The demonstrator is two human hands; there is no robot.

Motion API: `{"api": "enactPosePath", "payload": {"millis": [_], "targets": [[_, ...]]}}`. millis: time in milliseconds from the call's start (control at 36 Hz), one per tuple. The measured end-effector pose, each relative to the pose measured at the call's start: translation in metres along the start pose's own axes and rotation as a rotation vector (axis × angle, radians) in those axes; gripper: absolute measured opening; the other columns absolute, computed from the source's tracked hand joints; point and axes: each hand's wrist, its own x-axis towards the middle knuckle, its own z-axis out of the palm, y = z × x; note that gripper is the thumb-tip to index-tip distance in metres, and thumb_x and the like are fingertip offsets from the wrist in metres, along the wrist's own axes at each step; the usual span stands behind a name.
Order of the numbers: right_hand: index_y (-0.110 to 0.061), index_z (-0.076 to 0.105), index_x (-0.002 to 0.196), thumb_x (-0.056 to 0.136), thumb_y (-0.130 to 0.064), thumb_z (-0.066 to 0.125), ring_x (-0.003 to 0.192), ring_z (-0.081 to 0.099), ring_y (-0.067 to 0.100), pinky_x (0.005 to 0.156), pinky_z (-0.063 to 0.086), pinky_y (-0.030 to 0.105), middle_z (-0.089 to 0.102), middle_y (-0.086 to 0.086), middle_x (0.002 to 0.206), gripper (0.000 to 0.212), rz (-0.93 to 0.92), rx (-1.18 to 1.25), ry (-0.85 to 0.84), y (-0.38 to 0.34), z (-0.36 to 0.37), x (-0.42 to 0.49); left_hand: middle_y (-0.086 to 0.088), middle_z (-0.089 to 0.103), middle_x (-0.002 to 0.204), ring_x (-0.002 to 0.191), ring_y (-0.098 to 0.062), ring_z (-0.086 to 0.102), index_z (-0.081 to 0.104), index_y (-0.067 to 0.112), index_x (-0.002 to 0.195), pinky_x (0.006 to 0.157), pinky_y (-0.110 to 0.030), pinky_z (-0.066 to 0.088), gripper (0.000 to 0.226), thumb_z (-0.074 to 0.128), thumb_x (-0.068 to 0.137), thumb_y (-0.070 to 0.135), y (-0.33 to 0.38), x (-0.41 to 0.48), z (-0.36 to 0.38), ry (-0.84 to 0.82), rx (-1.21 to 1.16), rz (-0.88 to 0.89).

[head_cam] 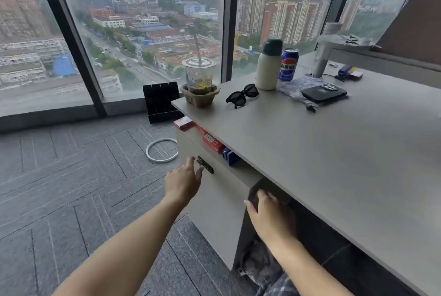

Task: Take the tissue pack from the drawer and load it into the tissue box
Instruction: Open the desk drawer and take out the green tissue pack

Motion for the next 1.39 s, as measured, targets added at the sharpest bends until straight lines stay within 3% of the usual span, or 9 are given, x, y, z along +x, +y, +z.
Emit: {"api": "enactPosePath", "payload": {"millis": [222,528,1000,1222,1306,1389], "targets": [[-0.012,0.056,0.106,0.096,-0.048,0.042,0.095,0.065,0.021,0.064,0.035,0.025,0.067,0.004,0.105,0.039,-0.016,0.013,0.072,-0.001,0.005,0.013,-0.014,0.072,0.105,0.093,-0.037,0.066,0.042,0.02,0.12,0.071,-0.043,0.044,0.035,0.038,0.098,0.046,0.002,0.016,0.01,0.013,-0.042,0.026],[-0.015,0.057,0.089,0.095,-0.046,0.045,0.081,0.067,0.022,0.06,0.046,0.03,0.071,0.005,0.088,0.034,0.025,0.108,0.091,-0.004,0.015,0.012,-0.015,0.068,0.09,0.075,-0.037,0.063,0.037,0.019,0.115,0.061,-0.043,0.052,0.033,0.039,0.099,0.048,-0.011,0.023,0.017,-0.035,-0.108,0.08],[-0.014,0.057,0.074,0.09,-0.038,0.059,0.067,0.067,0.027,0.058,0.053,0.042,0.07,0.007,0.072,0.029,0.047,0.241,0.151,-0.003,0.024,0.011,-0.01,0.071,0.079,0.076,-0.035,0.067,0.037,0.027,0.115,0.068,-0.049,0.056,0.029,0.038,0.097,0.05,-0.025,0.028,0.024,-0.041,-0.2,0.132],[-0.013,0.058,0.076,0.091,-0.037,0.058,0.07,0.065,0.024,0.057,0.047,0.035,0.069,0.005,0.075,0.028,0.008,0.287,0.125,-0.006,0.023,0.004,-0.006,0.072,0.078,0.076,-0.034,0.067,0.038,0.027,0.115,0.068,-0.047,0.055,0.025,0.04,0.098,0.045,-0.03,0.019,0.021,-0.052,-0.226,0.103],[-0.015,0.059,0.078,0.09,-0.036,0.061,0.064,0.063,0.016,0.052,0.044,0.027,0.068,0.001,0.074,0.025,-0.053,0.31,0.115,-0.012,0.024,-0.006,-0.003,0.073,0.078,0.076,-0.03,0.068,0.042,0.026,0.117,0.067,-0.043,0.055,0.026,0.04,0.099,0.044,-0.042,0.007,0.015,-0.033,-0.221,0.1],[-0.018,0.059,0.074,0.086,-0.038,0.065,0.059,0.062,0.013,0.051,0.044,0.028,0.068,-0.004,0.069,0.024,-0.114,0.311,0.117,-0.019,0.032,-0.017,0.0,0.073,0.078,0.076,-0.028,0.07,0.041,0.028,0.12,0.067,-0.044,0.056,0.028,0.038,0.099,0.045,-0.06,-0.008,0.008,-0.026,-0.186,0.097]]}}
